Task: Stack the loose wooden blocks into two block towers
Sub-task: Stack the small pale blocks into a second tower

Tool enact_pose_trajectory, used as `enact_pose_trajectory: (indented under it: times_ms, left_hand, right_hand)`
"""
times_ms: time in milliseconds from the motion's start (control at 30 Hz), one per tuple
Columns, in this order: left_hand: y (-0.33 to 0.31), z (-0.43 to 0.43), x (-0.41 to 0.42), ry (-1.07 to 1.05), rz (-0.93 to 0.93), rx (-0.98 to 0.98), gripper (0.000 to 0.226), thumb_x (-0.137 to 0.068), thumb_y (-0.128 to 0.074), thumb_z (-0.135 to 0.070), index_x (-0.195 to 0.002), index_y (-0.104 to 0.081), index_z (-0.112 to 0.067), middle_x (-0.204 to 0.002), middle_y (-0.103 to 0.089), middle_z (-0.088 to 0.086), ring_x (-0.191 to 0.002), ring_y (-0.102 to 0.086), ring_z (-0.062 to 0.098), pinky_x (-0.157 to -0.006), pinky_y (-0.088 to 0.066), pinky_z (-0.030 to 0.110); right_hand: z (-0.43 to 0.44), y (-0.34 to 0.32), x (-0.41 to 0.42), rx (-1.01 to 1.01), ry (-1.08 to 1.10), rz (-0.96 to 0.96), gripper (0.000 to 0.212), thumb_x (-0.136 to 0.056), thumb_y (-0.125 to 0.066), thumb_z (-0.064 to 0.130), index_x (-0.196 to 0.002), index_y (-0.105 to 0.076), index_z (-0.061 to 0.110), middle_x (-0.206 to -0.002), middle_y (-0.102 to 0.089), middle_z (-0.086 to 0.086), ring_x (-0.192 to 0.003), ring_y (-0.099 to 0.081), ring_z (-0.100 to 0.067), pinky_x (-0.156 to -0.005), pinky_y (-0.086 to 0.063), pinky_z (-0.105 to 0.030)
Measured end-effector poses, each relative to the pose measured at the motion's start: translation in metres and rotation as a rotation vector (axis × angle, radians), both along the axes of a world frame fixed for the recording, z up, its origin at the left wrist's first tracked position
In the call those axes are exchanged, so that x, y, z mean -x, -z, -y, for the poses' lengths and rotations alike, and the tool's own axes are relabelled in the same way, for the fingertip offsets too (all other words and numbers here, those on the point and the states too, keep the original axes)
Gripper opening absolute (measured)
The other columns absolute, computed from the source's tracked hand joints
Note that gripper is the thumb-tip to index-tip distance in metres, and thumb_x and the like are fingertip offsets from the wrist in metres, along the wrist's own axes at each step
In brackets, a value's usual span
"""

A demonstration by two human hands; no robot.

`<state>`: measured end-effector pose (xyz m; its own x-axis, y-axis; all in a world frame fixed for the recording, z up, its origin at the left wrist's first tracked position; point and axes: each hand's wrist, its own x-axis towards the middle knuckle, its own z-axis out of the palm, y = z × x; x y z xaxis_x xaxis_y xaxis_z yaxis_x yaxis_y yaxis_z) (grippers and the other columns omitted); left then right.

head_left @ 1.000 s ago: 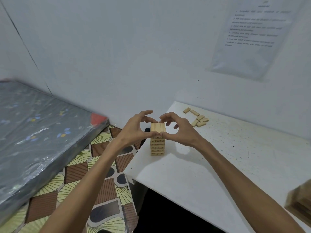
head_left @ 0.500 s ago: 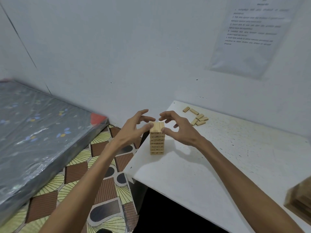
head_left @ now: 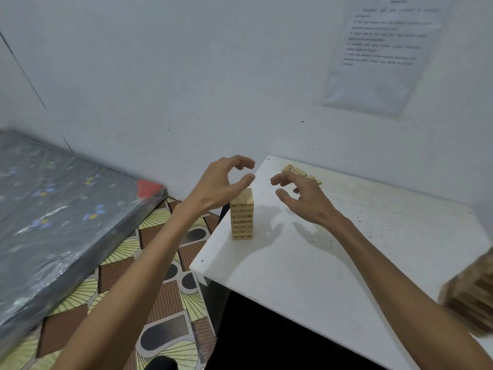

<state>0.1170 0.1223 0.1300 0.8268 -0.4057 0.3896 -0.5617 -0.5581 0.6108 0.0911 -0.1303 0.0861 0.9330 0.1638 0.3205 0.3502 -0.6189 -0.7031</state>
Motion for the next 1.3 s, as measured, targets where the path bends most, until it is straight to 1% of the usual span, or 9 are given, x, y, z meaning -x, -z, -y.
enact_pose_trajectory:
  times_ms: [133, 200, 367, 600, 700, 800, 967, 1133, 1300]
  left_hand:
    - [-0.012, 0.033, 0.002, 0.041, 0.043, -0.043, 0.029, -0.100, -0.064, -0.034, -0.128, -0.067, -0.026, -0.110, -0.054, -0.038, -0.111, -0.051, -0.005, -0.092, -0.029, 0.005]
    - [-0.015, 0.050, 0.003, 0.070, 0.062, -0.047, 0.029, -0.100, -0.064, -0.033, -0.127, -0.068, -0.025, -0.112, -0.058, -0.033, -0.112, -0.054, -0.004, -0.092, -0.030, 0.003]
    - [-0.009, 0.087, 0.006, 0.119, 0.020, -0.038, 0.028, -0.098, -0.066, -0.029, -0.125, -0.069, -0.020, -0.121, -0.069, -0.014, -0.110, -0.059, 0.001, -0.092, -0.039, 0.008]
    - [0.028, 0.136, -0.004, 0.075, -0.050, -0.132, 0.031, -0.097, -0.063, -0.025, -0.127, -0.066, -0.016, -0.127, -0.068, -0.006, -0.115, -0.060, 0.014, -0.099, -0.049, 0.034]
    - [0.054, 0.156, -0.011, 0.011, -0.078, -0.189, 0.033, -0.098, -0.060, -0.023, -0.130, -0.064, -0.016, -0.131, -0.066, -0.001, -0.121, -0.058, 0.018, -0.099, -0.048, 0.036]
    - [0.079, 0.172, -0.022, -0.040, -0.111, -0.191, 0.035, -0.097, -0.059, -0.020, -0.131, -0.064, -0.014, -0.133, -0.065, 0.001, -0.123, -0.058, 0.021, -0.100, -0.050, 0.040]
    - [0.104, 0.184, -0.055, -0.145, -0.144, -0.115, 0.034, -0.096, -0.062, -0.019, -0.129, -0.064, -0.011, -0.131, -0.066, 0.006, -0.122, -0.057, 0.026, -0.096, -0.051, 0.041]
    - [0.114, 0.197, -0.087, -0.198, -0.170, -0.114, 0.036, -0.095, -0.066, -0.021, -0.131, -0.064, -0.013, -0.133, -0.062, 0.007, -0.124, -0.054, 0.027, -0.089, -0.049, 0.039]
    - [0.132, 0.206, -0.101, -0.249, -0.180, -0.135, 0.027, -0.096, -0.064, -0.020, -0.122, -0.071, -0.017, -0.120, -0.066, 0.007, -0.115, -0.055, 0.028, -0.086, -0.052, 0.043]
  right_hand:
    - [0.021, -0.002, 0.008, 0.041, 0.056, 0.019, 0.025, -0.098, -0.065, 0.022, -0.122, -0.069, 0.027, -0.119, -0.067, 0.021, -0.112, -0.058, 0.003, -0.091, -0.045, -0.019]
    - [0.032, -0.002, 0.011, 0.062, 0.086, 0.011, 0.025, -0.098, -0.065, 0.022, -0.122, -0.069, 0.026, -0.119, -0.068, 0.019, -0.111, -0.060, -0.001, -0.092, -0.045, -0.020]
    - [0.060, 0.001, 0.015, 0.136, 0.154, -0.007, 0.028, -0.097, -0.065, 0.025, -0.125, -0.068, 0.026, -0.118, -0.070, 0.013, -0.113, -0.060, -0.010, -0.095, -0.047, -0.031]
    - [0.092, 0.014, 0.005, 0.242, 0.226, -0.033, 0.032, -0.097, -0.063, 0.022, -0.129, -0.066, 0.022, -0.130, -0.068, 0.008, -0.119, -0.058, -0.017, -0.091, -0.042, -0.029]
    - [0.101, 0.023, -0.005, 0.294, 0.259, -0.053, 0.033, -0.099, -0.060, 0.021, -0.131, -0.064, 0.020, -0.134, -0.065, 0.005, -0.123, -0.056, -0.019, -0.094, -0.043, -0.030]
    - [0.106, 0.032, -0.020, 0.350, 0.281, -0.082, 0.033, -0.099, -0.059, 0.022, -0.132, -0.063, 0.019, -0.138, -0.063, 0.001, -0.126, -0.054, -0.024, -0.100, -0.048, -0.040]
    - [0.112, 0.051, -0.051, 0.397, 0.292, -0.115, 0.033, -0.098, -0.059, 0.020, -0.131, -0.063, 0.015, -0.138, -0.060, -0.005, -0.123, -0.053, -0.028, -0.096, -0.048, -0.042]
    - [0.120, 0.070, -0.082, 0.410, 0.285, -0.125, 0.036, -0.096, -0.062, 0.017, -0.132, -0.060, 0.012, -0.142, -0.055, -0.004, -0.124, -0.051, -0.026, -0.094, -0.049, -0.040]
    - [0.123, 0.085, -0.100, 0.403, 0.261, -0.128, 0.041, -0.097, -0.061, 0.025, -0.136, -0.056, 0.015, -0.146, -0.053, 0.000, -0.133, -0.046, -0.024, -0.099, -0.050, -0.049]
